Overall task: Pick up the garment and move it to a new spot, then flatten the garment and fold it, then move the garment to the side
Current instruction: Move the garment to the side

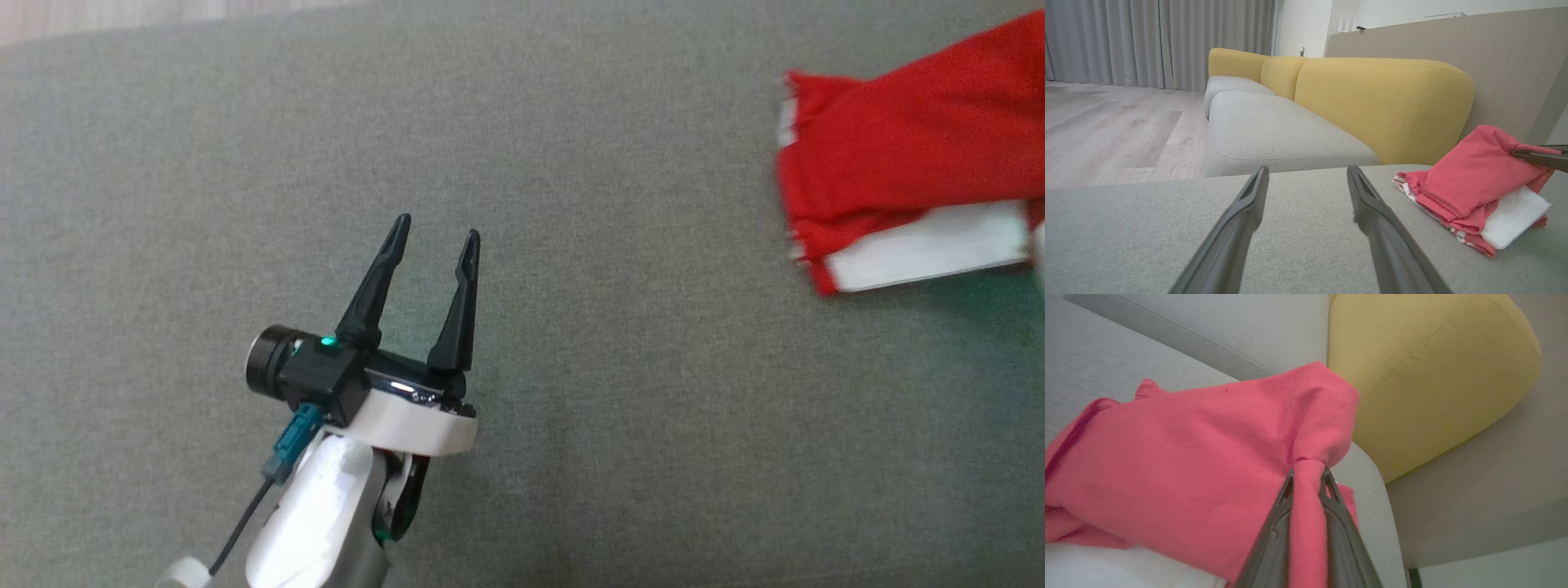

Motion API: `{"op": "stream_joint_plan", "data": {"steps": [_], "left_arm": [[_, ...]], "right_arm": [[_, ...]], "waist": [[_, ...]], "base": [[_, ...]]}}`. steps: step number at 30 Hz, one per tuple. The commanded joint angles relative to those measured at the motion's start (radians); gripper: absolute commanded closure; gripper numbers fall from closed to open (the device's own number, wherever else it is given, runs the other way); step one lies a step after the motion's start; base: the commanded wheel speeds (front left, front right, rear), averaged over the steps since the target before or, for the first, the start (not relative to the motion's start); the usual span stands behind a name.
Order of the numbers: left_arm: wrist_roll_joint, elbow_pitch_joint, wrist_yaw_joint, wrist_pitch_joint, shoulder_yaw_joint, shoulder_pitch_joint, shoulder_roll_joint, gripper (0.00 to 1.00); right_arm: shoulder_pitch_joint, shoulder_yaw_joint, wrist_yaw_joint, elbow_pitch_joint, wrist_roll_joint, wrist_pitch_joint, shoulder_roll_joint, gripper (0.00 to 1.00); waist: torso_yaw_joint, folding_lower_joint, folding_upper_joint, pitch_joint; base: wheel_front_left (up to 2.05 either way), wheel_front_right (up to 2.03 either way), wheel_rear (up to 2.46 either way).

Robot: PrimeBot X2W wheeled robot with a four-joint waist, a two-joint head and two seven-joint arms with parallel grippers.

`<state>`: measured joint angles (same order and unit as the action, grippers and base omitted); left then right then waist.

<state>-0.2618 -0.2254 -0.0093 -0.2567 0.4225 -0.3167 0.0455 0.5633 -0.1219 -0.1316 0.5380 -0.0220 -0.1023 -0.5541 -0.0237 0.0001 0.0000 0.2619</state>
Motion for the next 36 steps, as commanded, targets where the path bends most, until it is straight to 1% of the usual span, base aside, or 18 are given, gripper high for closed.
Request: {"op": "stream_joint_plan", "data": {"steps": [1,4,7,11,15,16,17,20,23,28,32,36], "left_arm": [[0.009,0.029,-0.003,-0.005,-0.031,-0.036,0.005,0.0],[0.011,0.028,-0.009,-0.005,-0.037,-0.042,0.005,0.0],[0.016,0.028,-0.014,-0.005,-0.044,-0.046,0.005,0.0],[0.023,0.027,-0.021,-0.005,-0.051,-0.049,0.005,0.0],[0.025,0.027,-0.024,-0.005,-0.058,-0.054,0.005,0.0],[0.026,0.026,-0.025,-0.005,-0.061,-0.055,0.005,0.0],[0.027,0.025,-0.026,-0.005,-0.065,-0.056,0.005,0.0],[0.028,0.02,-0.028,-0.005,-0.077,-0.057,0.005,0.0],[0.024,0.018,-0.028,-0.005,-0.088,-0.053,0.005,0.0],[0.013,0.024,-0.019,-0.005,-0.106,-0.038,0.005,0.0],[0.001,0.033,-0.011,-0.005,-0.127,-0.021,0.005,0.0],[-0.004,0.049,0.0,-0.005,-0.155,0.006,0.005,0.0]], "right_arm": [[0.007,0.02,0.001,-0.029,-0.001,-0.008,-0.052,1.0],[0.0,0.067,0.001,-0.013,-0.023,-0.033,-0.091,1.0],[0.0,0.124,0.001,0.004,-0.049,-0.04,-0.108,1.0],[0.0,0.191,0.001,0.032,-0.085,-0.041,-0.102,1.0],[0.0,0.23,0.001,0.046,-0.107,-0.041,-0.086,1.0],[0.002,0.246,0.001,0.046,-0.112,-0.035,-0.077,0.26],[0.004,0.265,0.001,0.045,-0.116,-0.031,-0.065,0.0],[0.008,0.302,0.001,0.022,-0.142,-0.024,-0.029,0.0],[0.007,0.317,0.001,-0.027,-0.163,-0.017,0.013,0.0],[0.003,0.3,0.001,-0.145,-0.169,-0.01,0.095,0.0],[-0.013,0.271,0.001,-0.248,-0.139,0.0,0.176,0.0],[-0.048,0.249,0.001,-0.339,-0.087,0.032,0.274,0.0]], "waist": [[0.001,-0.0001,0.0,0.021],[0.005,-0.0001,0.0,0.039],[0.005,-0.0001,0.0,0.054],[0.006,-0.0001,0.0,0.07],[0.007,-0.0001,0.0,0.081],[0.007,-0.0001,0.0,0.083],[0.007,-0.0001,0.0,0.084],[0.005,-0.0001,0.0,0.078],[0.003,-0.0001,0.0,0.056],[0.002,-0.0001,0.0,-0.002],[0.007,-0.0001,0.0,-0.054],[0.018,-0.0001,0.0,-0.107]], "base": [[0.0,0.0,0.0],[0.0,0.0,0.0],[0.0,0.0,0.0],[0.0,0.0,0.0],[0.0,0.0,0.0],[0.0,0.0,0.0],[0.0,0.0,0.0],[0.0,0.0,0.0],[0.0,0.0,0.0],[0.0,0.0,0.0],[0.0,0.0,0.0],[0.0,0.0,0.0]]}}
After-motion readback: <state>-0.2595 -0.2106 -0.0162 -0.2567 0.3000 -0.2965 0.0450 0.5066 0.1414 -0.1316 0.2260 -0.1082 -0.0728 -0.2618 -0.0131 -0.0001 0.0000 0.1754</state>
